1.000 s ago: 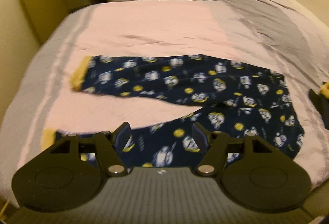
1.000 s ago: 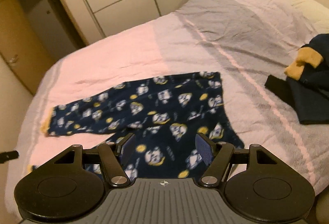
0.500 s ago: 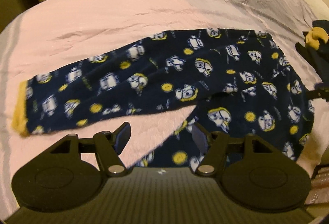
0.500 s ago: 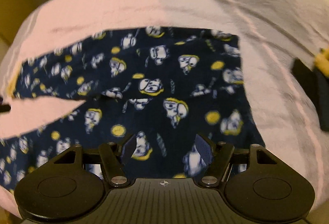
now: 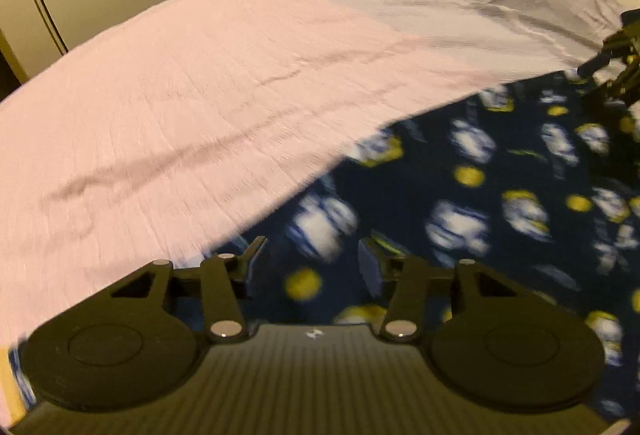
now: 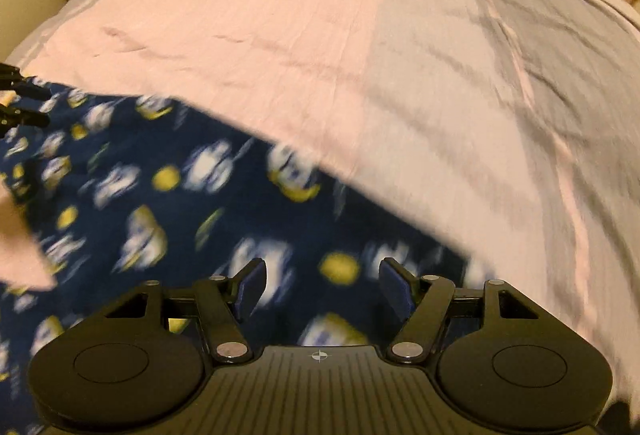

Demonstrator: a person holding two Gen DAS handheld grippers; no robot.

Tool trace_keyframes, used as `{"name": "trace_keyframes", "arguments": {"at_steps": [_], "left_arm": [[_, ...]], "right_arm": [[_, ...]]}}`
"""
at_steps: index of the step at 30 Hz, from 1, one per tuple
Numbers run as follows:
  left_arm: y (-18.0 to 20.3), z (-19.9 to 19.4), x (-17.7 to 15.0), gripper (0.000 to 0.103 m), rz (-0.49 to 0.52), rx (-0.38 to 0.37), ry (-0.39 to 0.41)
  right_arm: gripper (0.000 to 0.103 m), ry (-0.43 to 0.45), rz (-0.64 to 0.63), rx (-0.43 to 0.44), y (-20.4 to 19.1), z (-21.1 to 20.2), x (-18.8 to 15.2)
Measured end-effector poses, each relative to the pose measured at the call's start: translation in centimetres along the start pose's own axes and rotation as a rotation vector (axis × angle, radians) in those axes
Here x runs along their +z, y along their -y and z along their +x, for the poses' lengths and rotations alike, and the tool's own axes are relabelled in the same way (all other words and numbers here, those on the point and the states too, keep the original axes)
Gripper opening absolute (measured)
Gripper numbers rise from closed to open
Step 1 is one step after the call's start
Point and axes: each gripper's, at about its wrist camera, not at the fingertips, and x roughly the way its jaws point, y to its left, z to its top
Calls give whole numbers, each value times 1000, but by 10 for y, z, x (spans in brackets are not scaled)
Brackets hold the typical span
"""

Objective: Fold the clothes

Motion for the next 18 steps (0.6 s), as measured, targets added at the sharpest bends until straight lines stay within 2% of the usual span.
{"name": "trace_keyframes", "arguments": {"at_steps": [4, 7, 9, 11, 14, 16, 17, 18], "left_arm": [[-31, 31, 4, 44, 45, 10, -25], [-48, 45, 1, 44, 94, -33, -69], [-51, 56, -3, 45, 161, -51, -115], [-52, 67, -8, 46, 231, -37, -147], [-58, 80, -13, 53, 243, -30, -170], [-59, 85, -16, 52, 229, -41, -187], [-58, 86, -17, 45, 233, -42, -191], [-54, 86, -19, 25, 244, -52, -194]], "right_arm": [[66, -19, -56, 7, 18, 36, 23], [65, -46, -90, 11, 29, 53, 29], [65, -62, -102, 21, 35, 63, 31], [65, -83, -112, 37, 39, 72, 31], [65, -119, -128, 46, 44, 86, 29], [65, -130, -122, 45, 45, 92, 27], [61, -134, -111, 51, 46, 95, 26], [41, -139, -101, 63, 47, 96, 24]]}}
